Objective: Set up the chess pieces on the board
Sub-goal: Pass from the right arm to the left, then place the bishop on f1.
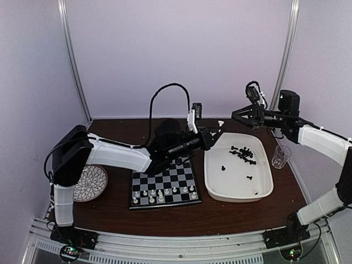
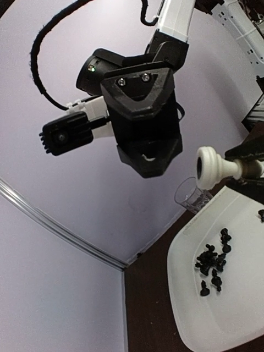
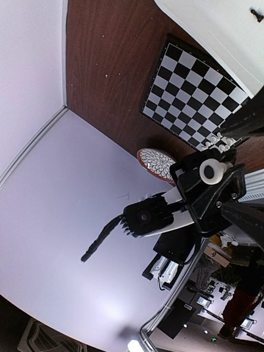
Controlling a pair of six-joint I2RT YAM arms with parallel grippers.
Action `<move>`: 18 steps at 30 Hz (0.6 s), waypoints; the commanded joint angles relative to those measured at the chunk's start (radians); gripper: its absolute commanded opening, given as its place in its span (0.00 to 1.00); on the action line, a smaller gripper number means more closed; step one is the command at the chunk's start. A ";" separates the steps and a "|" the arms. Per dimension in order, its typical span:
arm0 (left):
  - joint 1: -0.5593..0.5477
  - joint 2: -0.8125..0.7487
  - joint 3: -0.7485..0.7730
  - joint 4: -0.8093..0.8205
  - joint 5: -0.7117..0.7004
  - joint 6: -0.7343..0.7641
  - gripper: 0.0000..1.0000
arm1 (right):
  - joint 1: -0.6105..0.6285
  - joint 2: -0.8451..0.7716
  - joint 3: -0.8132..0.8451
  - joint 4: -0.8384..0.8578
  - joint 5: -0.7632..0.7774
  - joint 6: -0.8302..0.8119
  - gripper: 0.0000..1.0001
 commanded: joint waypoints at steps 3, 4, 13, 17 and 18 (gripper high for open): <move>0.067 -0.240 -0.029 -0.563 0.177 0.034 0.00 | -0.096 -0.043 0.091 -0.340 -0.027 -0.322 0.46; 0.072 -0.271 -0.004 -0.698 0.193 0.070 0.00 | -0.104 -0.046 0.110 -0.436 -0.010 -0.405 0.46; 0.085 -0.238 0.469 -1.834 0.235 0.359 0.00 | -0.109 -0.053 0.202 -0.912 0.119 -0.979 0.48; 0.086 -0.140 0.641 -2.155 0.270 0.438 0.00 | -0.109 -0.059 0.205 -0.967 0.146 -1.055 0.48; 0.085 -0.118 0.670 -2.206 0.285 0.456 0.00 | -0.109 -0.062 0.200 -0.968 0.143 -1.059 0.48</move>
